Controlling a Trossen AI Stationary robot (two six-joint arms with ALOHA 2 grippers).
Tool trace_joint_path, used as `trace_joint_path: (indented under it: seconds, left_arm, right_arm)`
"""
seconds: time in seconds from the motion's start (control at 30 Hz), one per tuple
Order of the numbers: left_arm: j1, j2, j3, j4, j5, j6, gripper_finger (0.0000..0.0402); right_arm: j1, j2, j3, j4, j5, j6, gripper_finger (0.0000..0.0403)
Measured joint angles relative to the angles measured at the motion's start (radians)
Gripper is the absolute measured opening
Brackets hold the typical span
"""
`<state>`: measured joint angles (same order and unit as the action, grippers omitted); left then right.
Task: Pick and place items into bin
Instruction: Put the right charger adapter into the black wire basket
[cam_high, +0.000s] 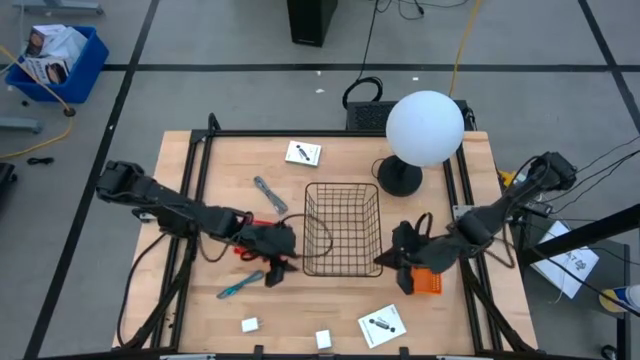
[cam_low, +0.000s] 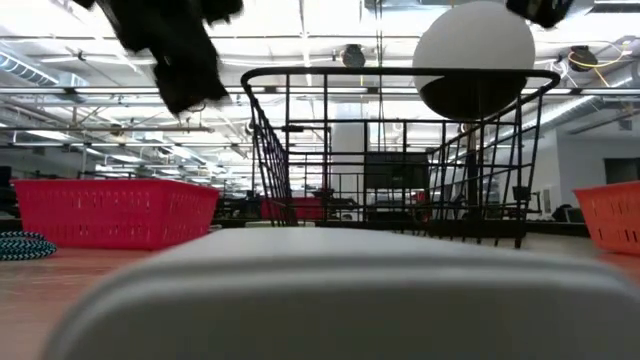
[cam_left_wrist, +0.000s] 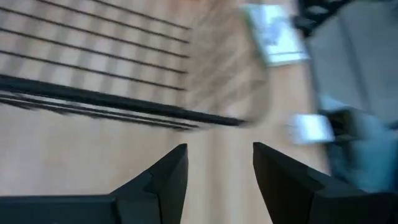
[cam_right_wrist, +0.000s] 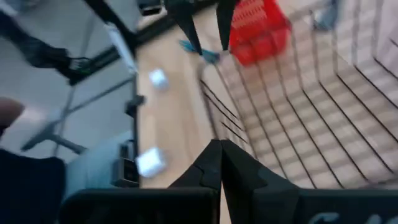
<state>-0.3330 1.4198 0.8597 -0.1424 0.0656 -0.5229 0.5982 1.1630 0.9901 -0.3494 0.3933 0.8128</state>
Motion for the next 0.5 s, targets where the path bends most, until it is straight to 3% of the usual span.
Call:
trace_joint_path:
  seconds: [0.13, 0.3, 0.5]
  left_arm:
    - [-0.11, -0.043, -0.001, 0.029, -0.008, -0.043, 0.0186]
    - [-0.236, -0.089, -0.001, 0.053, -0.197, -0.092, 0.0186]
    - [-0.344, -0.087, 0.0, 0.138, -0.179, -0.048, 0.0186]
  right_arm:
    - [0.037, -0.004, -0.013, 0.11, -0.029, -0.134, 0.0]
    - [0.042, -0.003, -0.083, 0.333, -0.055, -0.161, 0.0]
    - [0.044, 0.061, -0.251, 0.893, -0.21, -0.118, 0.0]
